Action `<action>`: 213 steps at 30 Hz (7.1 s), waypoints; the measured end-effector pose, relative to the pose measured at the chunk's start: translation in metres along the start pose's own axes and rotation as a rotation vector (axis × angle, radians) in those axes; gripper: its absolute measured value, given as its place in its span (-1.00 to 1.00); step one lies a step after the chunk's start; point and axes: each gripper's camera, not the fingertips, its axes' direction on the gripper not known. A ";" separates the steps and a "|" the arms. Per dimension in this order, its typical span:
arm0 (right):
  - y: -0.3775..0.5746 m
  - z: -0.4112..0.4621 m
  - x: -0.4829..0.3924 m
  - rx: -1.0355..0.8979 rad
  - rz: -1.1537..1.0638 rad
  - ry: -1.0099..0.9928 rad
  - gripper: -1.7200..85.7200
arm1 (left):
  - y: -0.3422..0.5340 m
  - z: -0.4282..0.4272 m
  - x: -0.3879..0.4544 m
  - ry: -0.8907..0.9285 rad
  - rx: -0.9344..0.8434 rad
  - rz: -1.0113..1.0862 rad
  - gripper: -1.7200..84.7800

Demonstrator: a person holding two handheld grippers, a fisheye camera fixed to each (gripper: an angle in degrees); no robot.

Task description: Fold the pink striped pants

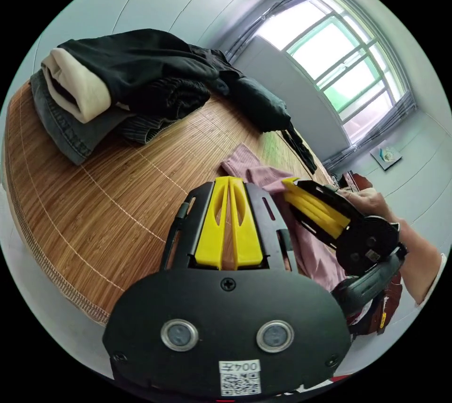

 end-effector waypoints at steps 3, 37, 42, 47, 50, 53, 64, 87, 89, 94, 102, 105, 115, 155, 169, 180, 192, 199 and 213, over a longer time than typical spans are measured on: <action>0.046 0.004 0.052 -0.041 0.515 -0.268 -0.96 | -0.002 0.000 -0.012 0.042 -0.009 -0.024 -0.95; 0.154 0.049 -0.002 0.220 1.543 -0.873 -0.76 | -0.010 0.009 -0.045 0.138 -0.008 -0.018 -0.95; 0.252 -0.005 -0.074 -0.012 1.579 -0.786 -0.76 | -0.003 -0.004 -0.024 0.157 0.029 0.105 -0.96; 0.303 -0.052 -0.149 -0.179 1.489 -0.730 -0.76 | 0.013 -0.010 -0.005 0.213 -0.009 0.208 -0.96; 0.325 -0.072 -0.176 -0.261 1.459 -0.691 -0.77 | 0.021 -0.013 0.004 0.261 -0.028 0.229 -0.96; 0.348 -0.088 -0.195 -0.354 1.446 -0.661 -0.77 | 0.033 -0.021 0.020 0.260 -0.067 0.234 -0.96; 0.395 -0.136 -0.231 -0.568 1.202 -0.507 -0.81 | 0.132 -0.032 0.136 0.363 -0.301 0.268 -0.96; 0.651 -0.074 -0.186 -0.009 2.118 -1.175 -0.96 | 0.350 0.003 0.457 0.221 -0.337 1.408 -0.82; 0.652 -0.073 -0.183 -0.001 2.122 -1.184 -0.96 | 0.353 0.013 0.467 0.210 -0.348 1.415 -0.82; 0.652 -0.075 -0.168 0.009 2.095 -1.179 -0.96 | 0.343 0.021 0.495 0.175 -0.451 1.300 -0.91; 0.662 -0.071 -0.163 -0.133 2.184 -1.069 -0.96 | 0.353 0.005 0.462 0.196 -0.574 0.916 -0.93; 0.637 -0.057 -0.147 -0.218 2.092 -1.035 -0.92 | 0.357 0.000 0.461 0.199 -0.555 0.913 -0.93; 0.571 0.027 -0.146 -0.600 1.835 -0.915 -0.86 | 0.304 -0.017 0.441 0.397 -0.663 0.793 -0.95; 0.587 0.004 -0.112 -0.551 1.994 -0.792 -0.96 | -0.037 -0.046 0.230 -0.425 -0.211 0.570 -0.96; 0.641 -0.120 -0.199 0.244 2.559 -0.935 -0.97 | 0.109 0.012 0.474 -0.110 -0.389 1.067 -0.95; 0.700 -0.153 -0.272 0.508 2.587 -0.968 -0.86 | 0.150 0.118 0.578 -0.179 -0.621 1.503 -0.91; 0.685 -0.140 -0.250 0.295 2.425 -1.034 -0.74 | 0.134 0.168 0.607 -0.148 -0.769 1.588 -0.86; 0.655 -0.125 -0.228 0.067 2.268 -1.044 -0.78 | 0.139 0.188 0.619 -0.183 -0.799 1.667 -0.87; 0.625 -0.104 -0.207 -0.053 2.210 -1.065 -0.78 | 0.103 0.192 0.642 -0.094 -0.868 1.663 -0.95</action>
